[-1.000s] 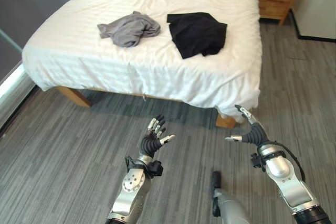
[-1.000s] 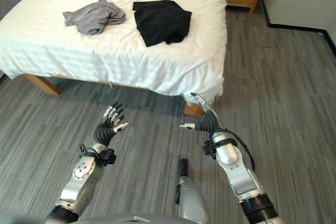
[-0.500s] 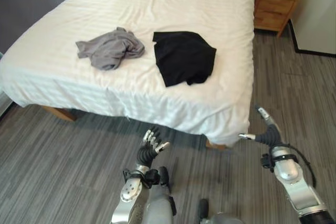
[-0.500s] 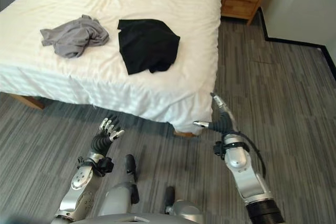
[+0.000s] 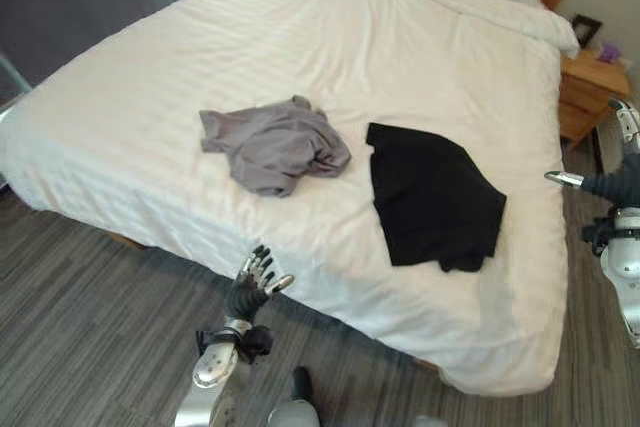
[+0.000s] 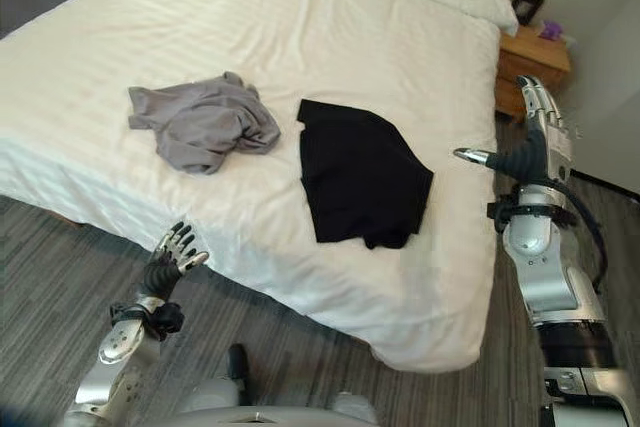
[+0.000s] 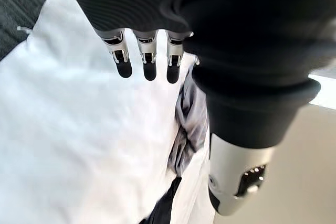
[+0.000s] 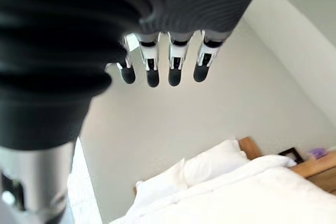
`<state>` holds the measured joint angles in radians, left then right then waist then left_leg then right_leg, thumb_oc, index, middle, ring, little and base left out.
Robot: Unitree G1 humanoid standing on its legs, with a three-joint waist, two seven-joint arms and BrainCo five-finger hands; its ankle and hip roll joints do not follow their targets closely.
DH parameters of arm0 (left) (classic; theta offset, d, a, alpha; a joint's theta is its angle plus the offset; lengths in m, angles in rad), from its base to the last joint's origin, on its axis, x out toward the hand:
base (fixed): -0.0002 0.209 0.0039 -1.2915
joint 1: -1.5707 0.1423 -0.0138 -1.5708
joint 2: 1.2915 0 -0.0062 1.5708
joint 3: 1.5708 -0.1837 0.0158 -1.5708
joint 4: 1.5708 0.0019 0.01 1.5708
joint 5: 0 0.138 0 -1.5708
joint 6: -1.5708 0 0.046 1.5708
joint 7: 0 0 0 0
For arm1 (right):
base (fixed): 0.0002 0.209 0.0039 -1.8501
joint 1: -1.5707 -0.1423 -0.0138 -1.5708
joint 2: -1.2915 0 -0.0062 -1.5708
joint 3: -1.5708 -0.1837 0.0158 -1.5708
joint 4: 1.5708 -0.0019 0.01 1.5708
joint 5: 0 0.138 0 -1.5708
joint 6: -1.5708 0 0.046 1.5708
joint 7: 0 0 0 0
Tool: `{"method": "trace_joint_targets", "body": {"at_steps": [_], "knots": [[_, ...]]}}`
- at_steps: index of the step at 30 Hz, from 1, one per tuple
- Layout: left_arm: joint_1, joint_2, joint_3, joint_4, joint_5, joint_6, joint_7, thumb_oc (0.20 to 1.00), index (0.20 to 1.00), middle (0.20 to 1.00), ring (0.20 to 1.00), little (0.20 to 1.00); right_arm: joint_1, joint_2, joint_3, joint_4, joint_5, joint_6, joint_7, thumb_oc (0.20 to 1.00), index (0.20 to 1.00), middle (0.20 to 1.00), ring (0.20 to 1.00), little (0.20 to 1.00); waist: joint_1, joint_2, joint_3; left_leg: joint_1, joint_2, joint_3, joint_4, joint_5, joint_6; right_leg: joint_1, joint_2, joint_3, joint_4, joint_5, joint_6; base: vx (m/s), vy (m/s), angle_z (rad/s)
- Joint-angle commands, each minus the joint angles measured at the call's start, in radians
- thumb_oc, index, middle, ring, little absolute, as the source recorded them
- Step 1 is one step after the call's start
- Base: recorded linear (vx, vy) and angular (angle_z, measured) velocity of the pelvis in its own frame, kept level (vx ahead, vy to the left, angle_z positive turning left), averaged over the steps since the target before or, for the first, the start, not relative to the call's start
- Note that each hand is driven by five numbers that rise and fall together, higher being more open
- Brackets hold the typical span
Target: Pick up bed clothes into laundry basket.
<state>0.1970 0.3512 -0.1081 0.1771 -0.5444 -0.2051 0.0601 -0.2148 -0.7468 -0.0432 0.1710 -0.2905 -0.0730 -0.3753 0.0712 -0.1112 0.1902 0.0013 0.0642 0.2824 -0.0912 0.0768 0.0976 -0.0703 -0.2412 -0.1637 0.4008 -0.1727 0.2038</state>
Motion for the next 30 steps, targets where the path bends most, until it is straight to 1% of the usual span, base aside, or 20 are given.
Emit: {"method": "trace_joint_targets", "body": {"at_steps": [1,2,3,4,5,6,7,8,9,10,11,12,13,16,18,19,23,24,25,30], "knots": [[0.040,0.026,0.016,-0.071,-0.031,-0.023,-0.036,1.000,1.000,1.000,1.000,1.000,-0.089,-0.010,0.025,0.187,0.086,0.039,0.023,1.000,1.000,1.000,1.000,1.000,0.015,-0.014,0.032,0.025,0.081,0.029,0.004,-0.011,-0.174,0.054,0.097,-0.028,-0.314,0.190,-0.025,0.30,-0.035,0.63],[0.040,0.025,0.019,-0.070,-0.033,-0.024,-0.037,1.000,1.000,1.000,1.000,1.000,-0.099,-0.010,0.034,0.197,0.088,0.034,0.021,1.000,1.000,1.000,1.000,1.000,0.007,-0.012,0.032,0.026,0.084,0.023,0.004,-0.015,-0.176,0.063,0.099,-0.034,-0.324,0.191,-0.026,0.19,-0.036,0.68],[0.044,0.022,0.032,-0.054,-0.041,-0.025,-0.032,1.000,1.000,1.000,1.000,1.000,-0.105,0.011,0.063,0.258,0.100,0.041,0.033,1.000,1.000,1.000,1.000,1.000,0.005,-0.009,0.044,0.036,0.080,0.012,0.004,-0.025,-0.180,0.037,0.109,-0.045,-0.372,0.211,-0.027,0.17,-0.066,0.65],[0.044,0.019,0.044,-0.036,-0.036,-0.023,-0.030,1.000,1.000,1.000,1.000,1.000,-0.126,0.070,0.111,0.386,0.126,0.056,0.048,1.000,1.000,1.000,1.000,1.000,0.026,-0.004,0.055,0.048,0.078,0.009,0.004,-0.037,-0.188,0.034,0.086,-0.103,-0.403,0.240,-0.025,0.15,-0.062,0.73],[0.044,0.018,0.048,-0.035,-0.036,-0.023,-0.030,1.000,1.000,1.000,1.000,1.000,-0.136,0.071,0.118,0.396,0.128,0.052,0.046,1.000,1.000,1.000,1.000,1.000,0.020,-0.005,0.058,0.049,0.078,0.007,0.004,-0.037,-0.188,0.040,0.086,-0.107,-0.409,0.243,-0.025,0.21,-0.107,0.79],[0.056,0.003,0.058,-0.017,-0.032,-0.011,-0.035,1.000,1.000,1.000,1.000,1.000,-0.121,0.152,0.134,0.551,0.189,0.066,0.069,1.000,1.000,1.000,1.000,1.000,0.029,0.001,0.055,0.065,0.067,-0.014,0.004,-0.047,-0.189,0.074,0.098,-0.097,-0.453,0.242,-0.040,0.19,-0.103,0.73],[0.065,-0.005,0.076,0.001,-0.032,-0.009,-0.036,1.000,1.000,1.000,1.000,1.000,-0.120,0.193,0.143,0.634,0.223,0.068,0.082,1.000,1.000,1.000,1.000,1.000,0.037,0.008,0.050,0.066,0.067,-0.017,0.004,-0.045,-0.195,0.089,0.095,-0.114,-0.475,0.252,-0.044,0.18,-0.106,0.71],[0.065,-0.005,0.077,0.000,-0.032,-0.009,-0.036,1.000,1.000,1.000,1.000,1.000,-0.122,0.194,0.144,0.636,0.224,0.067,0.082,1.000,1.000,1.000,1.000,1.000,0.035,0.006,0.049,0.061,0.067,-0.018,0.004,-0.040,-0.195,0.085,0.094,-0.114,-0.476,0.256,-0.045,0.09,-0.089,0.81],[0.073,-0.015,0.086,0.011,-0.035,-0.004,-0.037,1.000,1.000,1.000,1.000,1.000,-0.116,0.229,0.148,0.696,0.256,0.068,0.091,1.000,1.000,1.000,1.000,1.000,0.041,0.014,0.042,0.059,0.068,-0.022,0.004,-0.038,-0.197,0.093,0.094,-0.119,-0.484,0.256,-0.048,0.14,-0.103,0.62],[0.085,-0.038,0.115,0.049,-0.039,0.005,-0.040,1.000,1.000,1.000,1.000,1.000,-0.096,0.286,0.161,0.779,0.294,0.077,0.130,1.000,1.000,1.000,1.000,1.000,0.045,0.037,0.025,0.063,0.074,-0.030,0.004,-0.040,-0.202,0.114,0.098,-0.123,-0.488,0.241,-0.052,0.16,-0.101,0.43],[0.085,-0.038,0.115,0.049,-0.039,0.005,-0.040,1.000,1.000,1.000,1.000,1.000,-0.096,0.286,0.161,0.779,0.294,0.076,0.130,1.000,1.000,1.000,1.000,1.000,0.045,0.037,0.025,0.062,0.074,-0.031,0.004,-0.040,-0.202,0.113,0.098,-0.124,-0.488,0.241,-0.052,0.19,-0.129,0.01],[0.075,-0.043,0.144,0.082,-0.036,0.004,-0.025,1.000,1.000,1.000,1.000,1.000,-0.069,0.314,0.170,0.794,0.301,0.077,0.156,1.000,1.000,1.000,1.000,1.000,0.047,0.056,0.016,0.067,0.080,-0.035,0.004,-0.034,-0.209,0.129,0.097,-0.132,-0.488,0.231,-0.055,0.09,-0.070,-0.05],[0.076,-0.043,0.144,0.083,-0.036,0.004,-0.025,1.000,1.000,1.000,1.000,1.000,-0.068,0.314,0.170,0.793,0.301,0.078,0.156,1.000,1.000,1.000,1.000,1.000,0.045,0.056,0.016,0.068,0.080,-0.036,0.004,-0.034,-0.210,0.130,0.098,-0.133,-0.488,0.231,-0.055,0.12,-0.111,0.02],[0.042,-0.054,0.192,0.118,-0.040,-0.024,0.019,1.000,1.000,1.000,1.000,1.000,-0.032,0.309,0.197,0.677,0.263,0.061,0.165,1.000,1.000,1.000,1.000,1.000,0.038,0.089,0.019,0.073,0.087,-0.037,0.004,-0.022,-0.223,0.138,0.095,-0.126,-0.488,0.219,-0.061,0.05,-0.086,-0.02],[0.034,-0.061,0.193,0.128,-0.044,-0.028,0.023,1.000,1.000,1.000,1.000,1.000,-0.026,0.302,0.201,0.642,0.254,0.060,0.169,1.000,1.000,1.000,1.000,1.000,0.034,0.096,0.021,0.074,0.088,-0.037,0.004,-0.020,-0.225,0.139,0.095,-0.127,-0.488,0.216,-0.062,0.01,-0.037,-0.16],[0.024,-0.073,0.191,0.139,-0.047,-0.032,0.031,1.000,1.000,1.000,1.000,1.000,-0.022,0.292,0.220,0.572,0.224,0.050,0.178,1.000,1.000,1.000,1.000,1.000,0.031,0.109,0.020,0.077,0.091,-0.033,0.004,-0.019,-0.230,0.143,0.095,-0.129,-0.488,0.208,-0.064,0.04,-0.041,-0.21],[0.002,-0.101,0.178,0.205,-0.086,-0.036,0.026,1.000,1.000,1.000,1.000,1.000,-0.028,0.297,0.255,0.471,0.201,0.030,0.190,1.000,1.000,1.000,1.000,1.000,0.025,0.138,0.022,0.089,0.099,-0.036,0.004,-0.009,-0.237,0.161,0.099,-0.131,-0.488,0.190,-0.071,0.03,-0.028,-0.11],[-0.003,-0.110,0.169,0.215,-0.100,-0.036,0.023,1.000,1.000,1.000,1.000,1.000,-0.032,0.310,0.265,0.468,0.209,0.026,0.192,0.652,0.652,0.652,0.652,0.652,0.024,0.144,0.022,0.092,0.101,-0.039,0.004,-0.007,-0.239,0.166,0.100,-0.132,-0.488,0.184,-0.074,0.04,-0.033,-0.09],[-0.007,-0.113,0.162,0.220,-0.108,-0.036,0.022,1.000,1.000,1.000,1.000,1.000,-0.038,0.319,0.272,0.468,0.217,0.025,0.194,0.206,0.206,0.206,0.206,0.206,0.024,0.150,0.021,0.095,0.101,-0.040,0.004,-0.004,-0.239,0.170,0.102,-0.133,-0.488,0.180,-0.076,0.02,-0.025,-0.03],[-0.019,-0.103,0.149,0.228,-0.123,-0.032,0.009,1.000,1.000,1.000,1.000,1.000,-0.063,0.328,0.291,0.477,0.221,0.033,0.199,0.200,0.200,0.200,0.200,0.200,0.032,0.165,0.029,0.091,0.107,-0.061,0.026,0.011,-0.249,0.193,0.104,-0.145,-0.488,0.161,-0.089,0.00,-0.010,0.02]]}}
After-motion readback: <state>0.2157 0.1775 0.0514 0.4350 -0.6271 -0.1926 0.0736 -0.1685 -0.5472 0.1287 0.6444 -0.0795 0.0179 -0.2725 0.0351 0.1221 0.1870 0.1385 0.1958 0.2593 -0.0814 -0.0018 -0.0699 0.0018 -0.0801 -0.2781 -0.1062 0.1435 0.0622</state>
